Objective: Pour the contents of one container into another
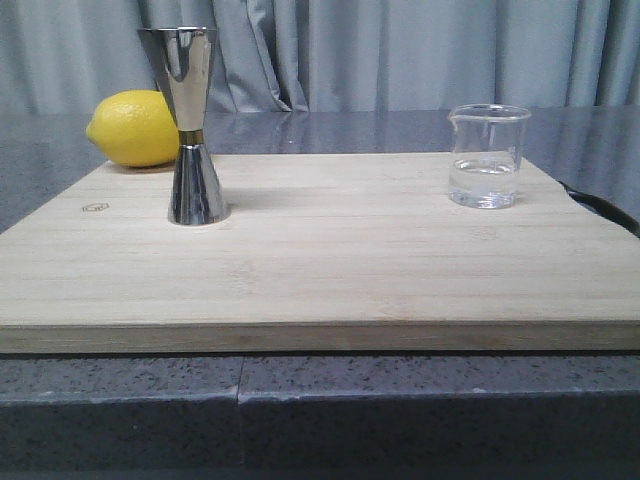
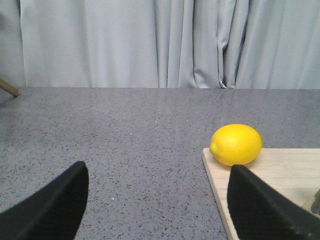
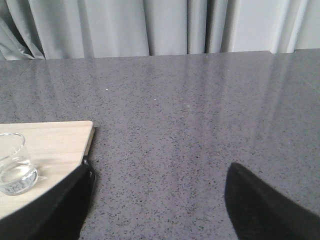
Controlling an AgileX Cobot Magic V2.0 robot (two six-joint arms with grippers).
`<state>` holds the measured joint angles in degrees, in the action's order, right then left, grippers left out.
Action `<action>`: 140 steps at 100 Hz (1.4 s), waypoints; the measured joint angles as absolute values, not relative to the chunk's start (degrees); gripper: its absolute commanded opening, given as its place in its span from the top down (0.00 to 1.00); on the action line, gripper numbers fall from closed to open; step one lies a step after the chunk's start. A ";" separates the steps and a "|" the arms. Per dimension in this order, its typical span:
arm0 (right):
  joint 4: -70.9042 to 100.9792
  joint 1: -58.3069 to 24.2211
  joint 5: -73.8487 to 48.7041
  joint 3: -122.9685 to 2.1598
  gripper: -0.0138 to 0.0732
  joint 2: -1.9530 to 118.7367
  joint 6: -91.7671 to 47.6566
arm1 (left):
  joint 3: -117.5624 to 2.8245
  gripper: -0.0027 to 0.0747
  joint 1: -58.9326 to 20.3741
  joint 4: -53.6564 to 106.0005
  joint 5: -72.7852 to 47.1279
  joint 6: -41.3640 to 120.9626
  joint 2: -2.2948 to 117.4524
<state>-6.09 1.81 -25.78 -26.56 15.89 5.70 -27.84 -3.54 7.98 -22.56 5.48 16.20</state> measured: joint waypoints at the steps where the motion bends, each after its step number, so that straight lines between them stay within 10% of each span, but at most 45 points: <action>1: -6.09 1.81 -25.78 -26.56 0.19 15.89 5.70 | -27.84 0.24 -3.54 7.98 -22.55 5.48 16.15; 45: -6.09 1.81 -28.20 -26.56 0.14 15.89 5.70 | -37.71 0.25 -3.54 11.10 -36.35 13.01 34.24; 140: -6.09 1.81 -28.32 -26.56 0.14 15.89 5.81 | -39.13 0.25 -3.54 84.02 -52.49 105.95 70.06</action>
